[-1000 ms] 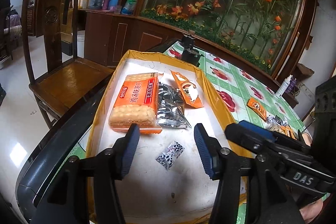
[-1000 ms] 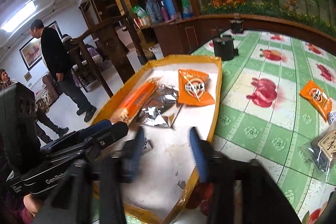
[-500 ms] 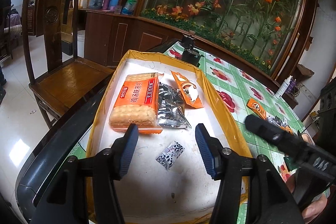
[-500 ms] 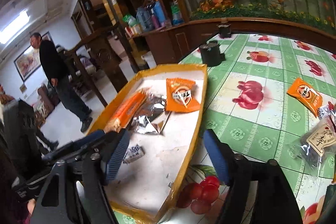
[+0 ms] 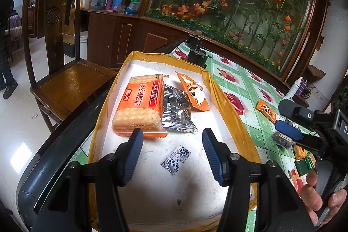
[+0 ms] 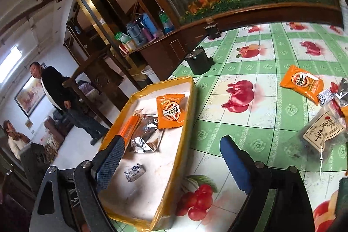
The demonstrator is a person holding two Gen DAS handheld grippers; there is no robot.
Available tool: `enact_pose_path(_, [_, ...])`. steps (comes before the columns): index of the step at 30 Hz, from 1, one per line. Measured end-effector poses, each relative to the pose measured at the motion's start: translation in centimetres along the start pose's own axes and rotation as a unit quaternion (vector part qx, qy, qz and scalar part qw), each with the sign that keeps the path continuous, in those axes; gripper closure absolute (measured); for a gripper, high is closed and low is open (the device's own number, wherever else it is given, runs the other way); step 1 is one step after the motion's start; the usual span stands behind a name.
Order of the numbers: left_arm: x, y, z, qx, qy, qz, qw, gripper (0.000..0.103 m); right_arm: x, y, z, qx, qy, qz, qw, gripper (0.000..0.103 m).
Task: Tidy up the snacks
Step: 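Withdraw both tools from the tray back toward the snacks on the table, then grasp the clear bag of dark snack with the left tool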
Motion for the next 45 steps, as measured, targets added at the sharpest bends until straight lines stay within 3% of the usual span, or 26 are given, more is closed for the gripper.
enact_pose_path(6, [0.0,0.1,0.0,0.0,0.0,-0.001,1.0,0.047,-1.1,-0.2,-1.7,-0.056,0.04,0.047,0.997,0.011])
enact_pose_path(10, [0.0,0.1,-0.1,0.0,0.0,0.0,1.0,0.047,-0.6,0.6,-3.6,-0.077,0.02,0.039,0.996,0.011])
enact_pose_path(14, [-0.1,-0.1,-0.2,-0.005,-0.001,0.001,1.0,0.047,1.9,2.8,-6.9,-0.091,-0.036,-0.001,0.995,0.011])
enact_pose_path(19, [-0.2,-0.4,-0.8,-0.022,-0.006,-0.001,0.9997,0.038,5.4,4.6,-13.6,-0.106,-0.162,-0.029,0.981,0.011])
enact_pose_path(23, [-0.1,-0.4,-0.9,-0.023,-0.012,-0.004,0.9997,0.038,6.1,4.2,-18.2,-0.151,-0.174,-0.011,0.973,0.011])
enact_pose_path(26, [0.2,-0.4,-0.8,-0.022,-0.013,-0.009,0.9996,0.038,5.8,4.3,-18.4,-0.133,-0.194,-0.007,0.972,0.011])
enact_pose_path(30, [0.4,-0.2,-1.1,-0.022,-0.019,-0.002,0.9996,0.037,3.6,3.3,-16.0,-0.092,-0.17,0.031,0.981,0.011])
enact_pose_path(33, [1.1,0.4,-2.8,-0.023,-0.058,0.009,0.9981,0.036,2.7,2.9,-14.1,-0.077,-0.09,0.054,0.991,0.011])
enact_pose_path(35, [1.5,1.0,-4.8,-0.047,-0.077,0.01,0.9959,0.025,3.6,3.4,-13.6,-0.084,-0.053,0.036,0.994,0.011])
enact_pose_path(38, [1.3,1.3,-9.4,-0.105,-0.111,0.024,0.9879,0.012,6.1,4.2,-14.1,-0.084,-0.084,-0.008,0.993,0.011])
enact_pose_path(42, [-1.4,0.4,-15.5,-0.166,-0.159,0.088,0.9693,0.012,8.9,5.0,-16.2,-0.123,-0.077,-0.046,0.988,0.011])
enact_pose_path(45, [-4.8,-1.0,-18.9,-0.225,-0.116,0.131,0.9585,0.012,10.9,5.2,-17.2,-0.135,-0.082,-0.068,0.985,0.011])
Point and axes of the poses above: each gripper's, at about its wrist camera, not at the fingertips, and x roughly against the way its jaws point, z to its left, y to its top, the point moved 3 cm from there along -x, roughly the way its jaws point, and after that the axes turned 3 degrees about -y, right-handed, at the moved point
